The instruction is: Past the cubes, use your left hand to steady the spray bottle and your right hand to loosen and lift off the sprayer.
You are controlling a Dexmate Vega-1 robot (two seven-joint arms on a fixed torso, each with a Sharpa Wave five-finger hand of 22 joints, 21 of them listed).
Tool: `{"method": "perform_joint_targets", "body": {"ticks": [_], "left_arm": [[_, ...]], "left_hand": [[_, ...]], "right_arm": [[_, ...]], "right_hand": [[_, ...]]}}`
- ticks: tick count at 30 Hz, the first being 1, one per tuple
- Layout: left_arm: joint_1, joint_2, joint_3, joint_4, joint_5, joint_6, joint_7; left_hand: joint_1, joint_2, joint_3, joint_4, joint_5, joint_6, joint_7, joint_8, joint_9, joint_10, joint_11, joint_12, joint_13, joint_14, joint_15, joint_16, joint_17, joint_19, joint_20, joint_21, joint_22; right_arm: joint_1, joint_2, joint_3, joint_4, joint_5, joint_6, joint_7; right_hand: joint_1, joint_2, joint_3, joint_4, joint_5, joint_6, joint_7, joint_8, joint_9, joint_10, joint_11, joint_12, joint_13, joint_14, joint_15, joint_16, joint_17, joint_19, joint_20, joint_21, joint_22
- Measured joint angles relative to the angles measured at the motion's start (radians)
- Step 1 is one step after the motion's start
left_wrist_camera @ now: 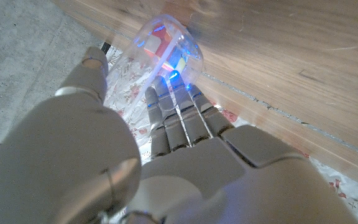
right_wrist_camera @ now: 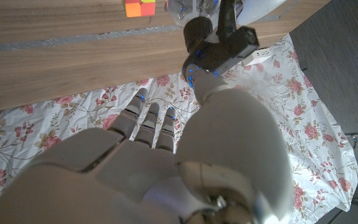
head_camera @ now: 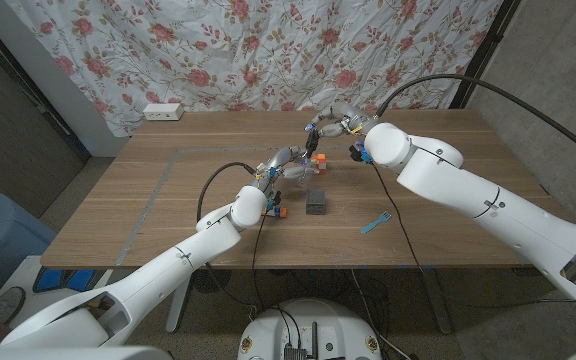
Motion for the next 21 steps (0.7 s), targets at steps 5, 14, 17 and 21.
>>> {"method": "perform_joint_targets", "body": {"ticks": [5, 14, 17, 21], "left_arm": [[0.000, 0.000, 0.000, 0.000, -0.001, 0.002, 0.000], [0.001, 0.001, 0.000, -0.003, -0.001, 0.005, 0.004], [0.001, 0.001, 0.000, -0.003, -0.001, 0.005, 0.006], [0.004, 0.003, -0.001, -0.008, -0.001, 0.005, 0.008]], "left_hand": [[0.000, 0.000, 0.000, 0.000, 0.000, 0.000, 0.000, -0.001, 0.000, 0.004, 0.003, 0.000, 0.000, 0.000, 0.000, 0.000, 0.000, 0.000, 0.000, 0.000, 0.000], [0.000, 0.000, 0.004, -0.004, 0.000, 0.000, 0.000, 0.002, 0.000, 0.007, 0.000, 0.000, 0.000, 0.000, 0.000, -0.007, 0.000, 0.000, 0.000, 0.000, 0.000], [0.000, 0.000, 0.004, -0.004, 0.000, 0.000, 0.000, 0.002, 0.000, 0.007, 0.000, -0.001, 0.000, 0.000, 0.000, -0.007, 0.000, 0.000, 0.000, 0.000, 0.000], [0.000, 0.000, 0.004, -0.004, 0.000, 0.000, 0.000, 0.002, 0.000, 0.007, 0.000, -0.003, 0.000, 0.000, 0.000, -0.007, 0.000, 0.000, 0.000, 0.000, 0.000]], "right_arm": [[-0.002, -0.006, 0.009, 0.001, 0.002, 0.010, 0.003], [-0.006, -0.018, 0.022, -0.013, 0.002, 0.007, 0.004], [-0.006, -0.024, 0.027, -0.019, 0.002, 0.007, 0.004], [-0.010, -0.031, 0.038, -0.029, 0.002, -0.009, 0.006]], "right_hand": [[0.009, -0.009, -0.006, 0.000, 0.000, -0.011, 0.000, -0.007, -0.004, -0.009, 0.003, 0.000, 0.000, -0.007, 0.007, 0.000, 0.005, -0.007, 0.007, 0.000, 0.000], [0.021, 0.003, -0.014, 0.006, 0.000, -0.054, 0.000, -0.030, -0.013, -0.026, -0.002, -0.004, 0.000, -0.016, 0.005, -0.004, 0.008, -0.016, 0.005, 0.000, 0.000], [0.020, 0.003, -0.027, 0.013, 0.000, -0.073, -0.001, -0.045, -0.017, -0.026, -0.002, -0.004, 0.000, -0.018, 0.007, -0.004, 0.009, -0.016, 0.005, 0.000, 0.000], [-0.025, -0.010, -0.054, 0.028, 0.000, -0.097, 0.000, -0.063, -0.026, -0.033, 0.005, -0.004, 0.000, -0.010, 0.015, 0.000, 0.014, -0.001, 0.019, 0.004, 0.000]]}}
